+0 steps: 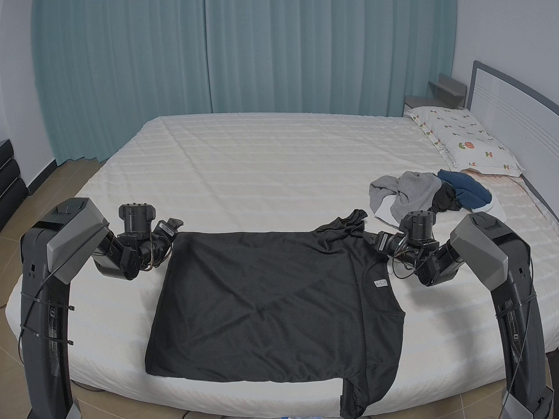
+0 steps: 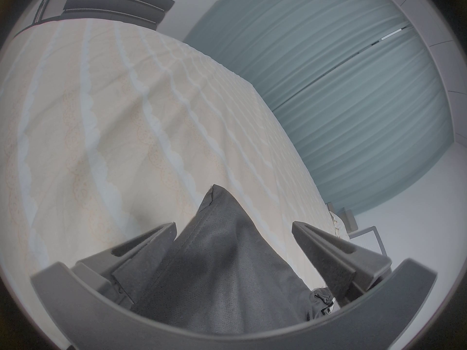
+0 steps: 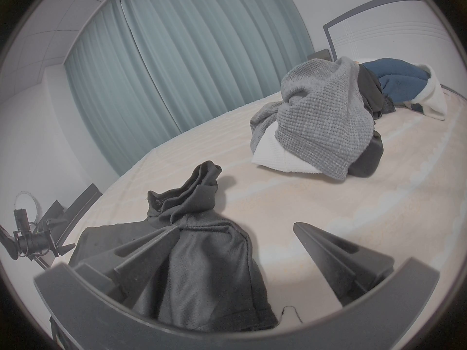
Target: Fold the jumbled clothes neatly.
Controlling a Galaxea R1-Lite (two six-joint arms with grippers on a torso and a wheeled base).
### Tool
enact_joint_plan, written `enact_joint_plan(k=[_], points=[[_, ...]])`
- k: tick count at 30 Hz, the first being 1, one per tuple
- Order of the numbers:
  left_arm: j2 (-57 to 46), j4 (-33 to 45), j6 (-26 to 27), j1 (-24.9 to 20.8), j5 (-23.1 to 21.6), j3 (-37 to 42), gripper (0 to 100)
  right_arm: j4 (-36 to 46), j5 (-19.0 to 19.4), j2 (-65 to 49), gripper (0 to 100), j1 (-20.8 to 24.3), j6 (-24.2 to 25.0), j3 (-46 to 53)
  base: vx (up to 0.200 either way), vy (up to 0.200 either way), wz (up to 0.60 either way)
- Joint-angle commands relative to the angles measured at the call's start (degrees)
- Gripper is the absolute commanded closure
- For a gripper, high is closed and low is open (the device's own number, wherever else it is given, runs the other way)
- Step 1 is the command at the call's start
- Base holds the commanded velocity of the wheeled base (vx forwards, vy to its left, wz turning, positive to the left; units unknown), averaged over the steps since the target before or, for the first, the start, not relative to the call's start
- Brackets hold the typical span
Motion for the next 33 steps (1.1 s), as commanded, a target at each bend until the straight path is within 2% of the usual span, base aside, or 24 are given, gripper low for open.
enact_joint_plan(k=[1, 12, 25, 33], points=[[0.15, -0.02, 0.07, 0.04, 0.0, -0.01, 0, 0.15, 0.04, 0.28, 100, 0.13, -0.03, -0.12, 0.0, 0.0, 0.0], [0.41, -0.02, 0.86, 0.04, 0.0, -0.1, 0, -0.29, 0.04, 1.34, 100, 0.21, 0.06, -0.47, 0.0, 0.0, 0.0], [0.32, -0.11, 0.86, 0.04, 0.18, -0.1, 0, -0.21, -1.72, -0.59, 100, -3.21, 0.23, -4.25, 0.0, 0.0, 0.0], [0.32, -0.11, 0.94, 0.04, 0.26, -0.01, 0, 0.32, -2.77, 0.11, 100, -3.39, -0.03, -6.89, 0.0, 0.0, 0.0]])
